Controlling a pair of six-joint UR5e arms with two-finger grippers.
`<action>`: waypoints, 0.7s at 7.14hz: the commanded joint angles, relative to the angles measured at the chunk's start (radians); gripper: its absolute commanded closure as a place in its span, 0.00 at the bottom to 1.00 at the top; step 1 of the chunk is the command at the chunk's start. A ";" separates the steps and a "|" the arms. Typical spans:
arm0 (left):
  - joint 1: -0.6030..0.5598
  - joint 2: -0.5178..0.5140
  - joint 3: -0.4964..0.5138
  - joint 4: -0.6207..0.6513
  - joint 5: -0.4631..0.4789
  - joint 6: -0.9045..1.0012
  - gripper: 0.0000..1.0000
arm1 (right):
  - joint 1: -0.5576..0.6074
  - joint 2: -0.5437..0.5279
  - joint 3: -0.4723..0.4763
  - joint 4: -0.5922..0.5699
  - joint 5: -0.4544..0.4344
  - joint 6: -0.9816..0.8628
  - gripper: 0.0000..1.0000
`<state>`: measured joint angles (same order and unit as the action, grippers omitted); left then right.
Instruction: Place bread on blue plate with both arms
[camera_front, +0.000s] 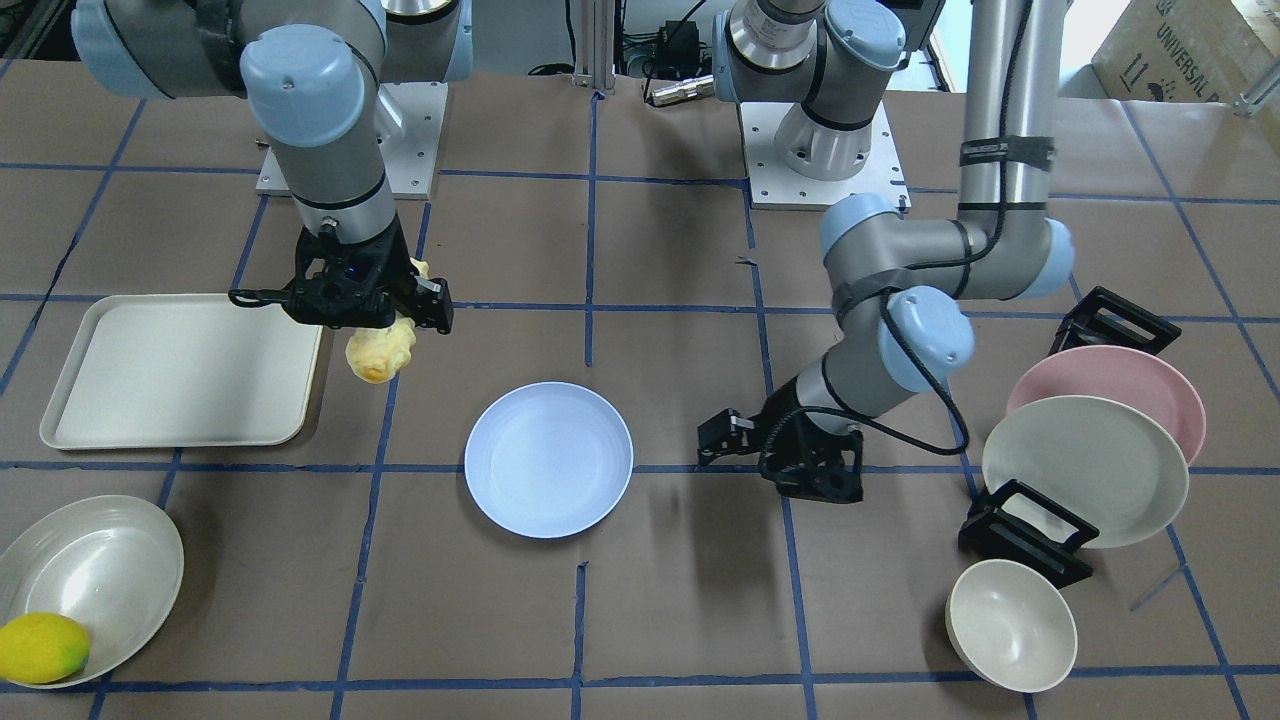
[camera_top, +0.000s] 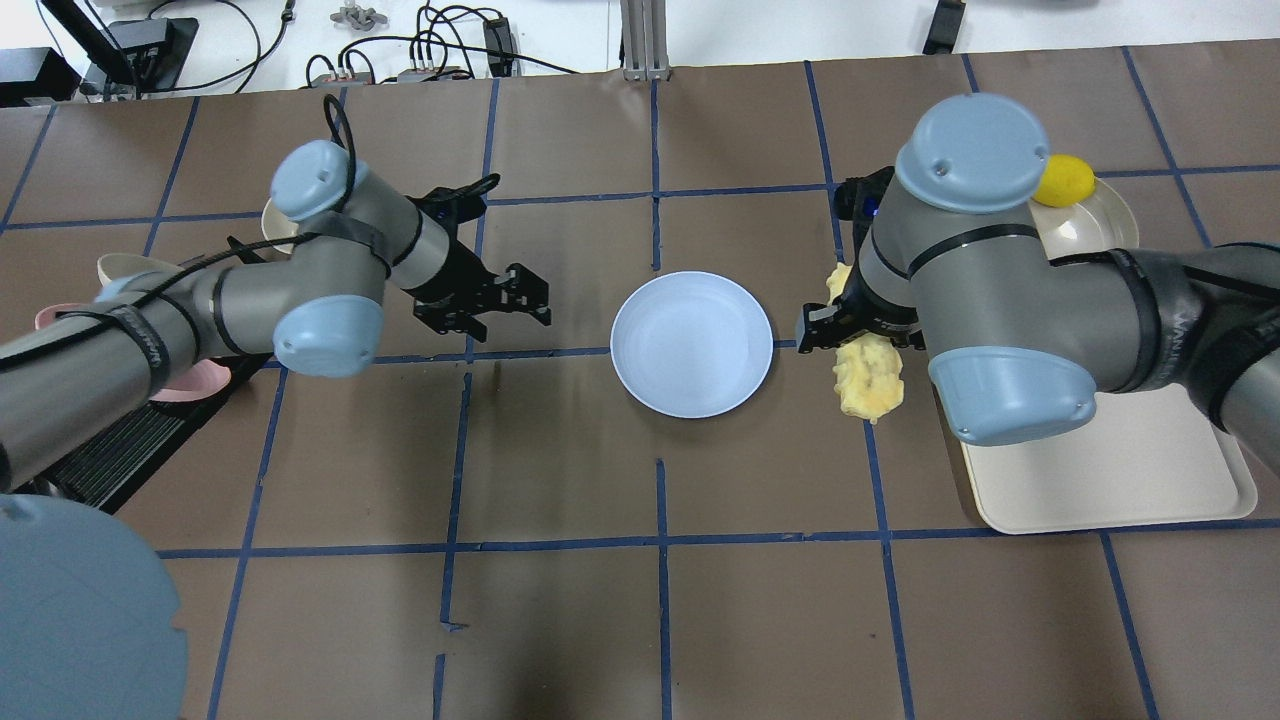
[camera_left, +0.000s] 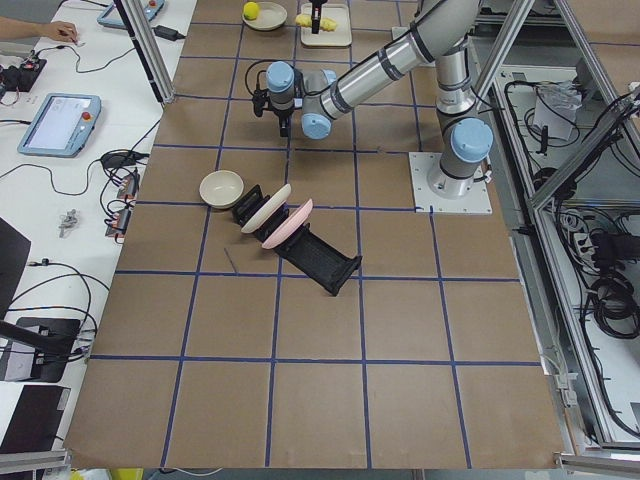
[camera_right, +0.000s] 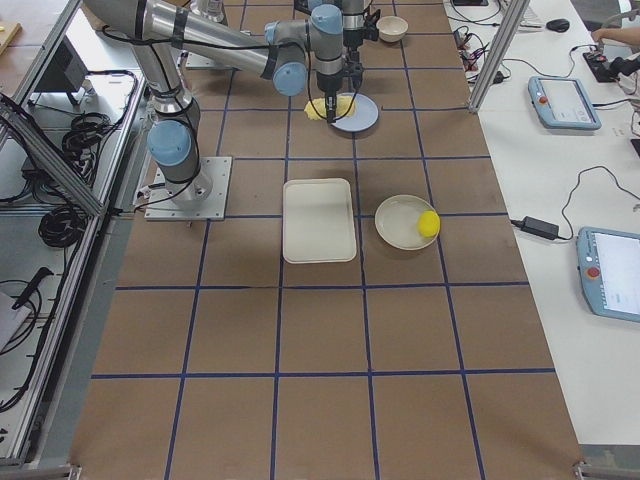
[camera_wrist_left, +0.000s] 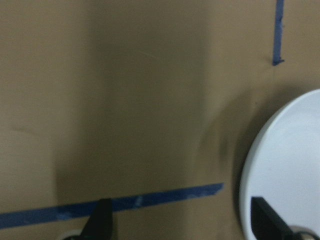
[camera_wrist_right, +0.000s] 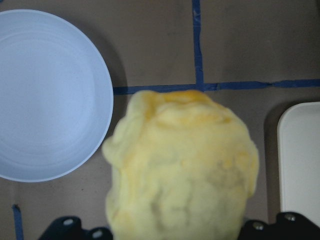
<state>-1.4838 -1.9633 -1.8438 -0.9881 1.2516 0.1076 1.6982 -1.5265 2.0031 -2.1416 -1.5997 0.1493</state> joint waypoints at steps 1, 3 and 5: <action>0.068 0.047 0.241 -0.466 0.200 0.135 0.00 | 0.081 0.156 -0.006 -0.201 -0.002 0.068 0.84; 0.071 0.092 0.459 -0.756 0.281 0.133 0.00 | 0.107 0.291 -0.076 -0.299 -0.017 0.116 0.84; 0.041 0.144 0.586 -0.828 0.267 0.113 0.00 | 0.162 0.299 -0.106 -0.276 -0.017 0.175 0.83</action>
<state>-1.4256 -1.8556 -1.3254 -1.7704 1.5217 0.2350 1.8251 -1.2421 1.9167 -2.4176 -1.6154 0.2854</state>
